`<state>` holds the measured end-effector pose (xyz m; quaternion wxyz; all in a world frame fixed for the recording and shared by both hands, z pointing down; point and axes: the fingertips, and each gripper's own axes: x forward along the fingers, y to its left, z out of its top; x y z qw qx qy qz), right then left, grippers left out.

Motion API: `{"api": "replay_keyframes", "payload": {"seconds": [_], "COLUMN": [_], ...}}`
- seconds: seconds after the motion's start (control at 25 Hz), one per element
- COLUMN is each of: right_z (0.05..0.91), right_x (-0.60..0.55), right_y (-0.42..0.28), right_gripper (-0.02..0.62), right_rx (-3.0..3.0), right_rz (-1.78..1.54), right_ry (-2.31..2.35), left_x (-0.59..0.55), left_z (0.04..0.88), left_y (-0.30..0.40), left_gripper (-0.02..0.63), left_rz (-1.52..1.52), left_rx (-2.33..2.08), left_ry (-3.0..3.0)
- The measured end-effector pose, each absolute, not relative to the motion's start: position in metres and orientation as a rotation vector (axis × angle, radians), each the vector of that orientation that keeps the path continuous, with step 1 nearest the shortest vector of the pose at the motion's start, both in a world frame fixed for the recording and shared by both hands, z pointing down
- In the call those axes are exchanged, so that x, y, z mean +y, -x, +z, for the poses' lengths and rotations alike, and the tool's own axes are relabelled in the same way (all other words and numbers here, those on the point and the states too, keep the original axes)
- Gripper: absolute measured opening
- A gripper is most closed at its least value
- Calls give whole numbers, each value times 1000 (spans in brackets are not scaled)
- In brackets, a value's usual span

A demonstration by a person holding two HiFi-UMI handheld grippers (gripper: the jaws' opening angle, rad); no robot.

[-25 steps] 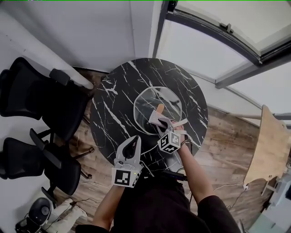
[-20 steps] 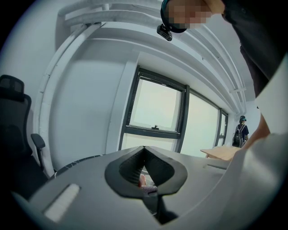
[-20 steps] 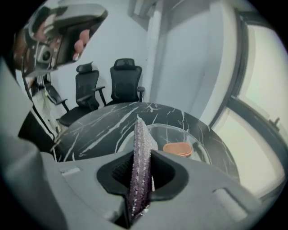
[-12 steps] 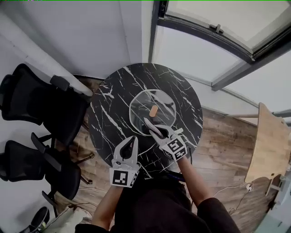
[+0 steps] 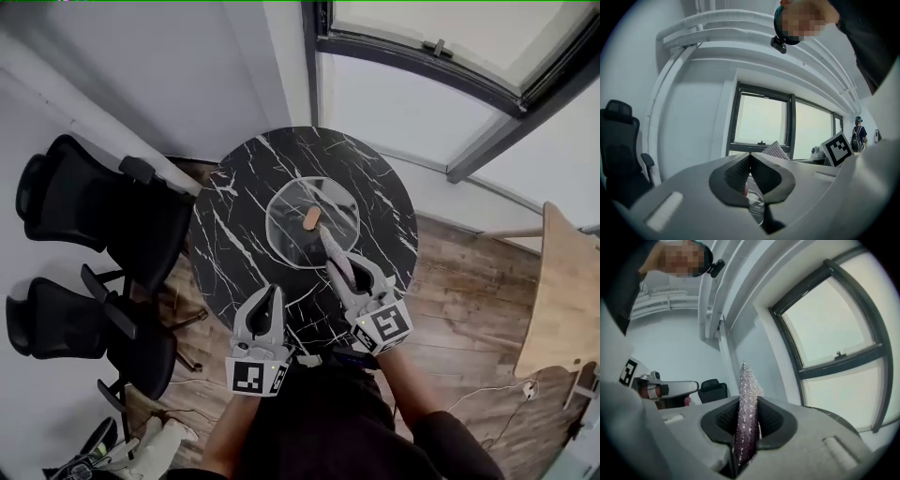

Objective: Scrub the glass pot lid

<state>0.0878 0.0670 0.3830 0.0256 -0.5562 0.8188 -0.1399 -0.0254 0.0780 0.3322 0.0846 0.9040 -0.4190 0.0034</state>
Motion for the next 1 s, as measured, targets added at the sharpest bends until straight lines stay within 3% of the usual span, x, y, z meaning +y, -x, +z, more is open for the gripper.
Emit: {"api": "replay_keyframes", "payload": {"seconds": [1.0], "right_z": [328], "right_x": [165], "right_y": [-51], "right_gripper": [72], "right_rx": [2241], "right_rz": [-415], "right_ry": [2071], "left_x": [114], "left_z": [293], "left_y": [64], "left_gripper": [3], "left_rz": [-98], "left_rx": [-965], "left_ry": [-2851]}}
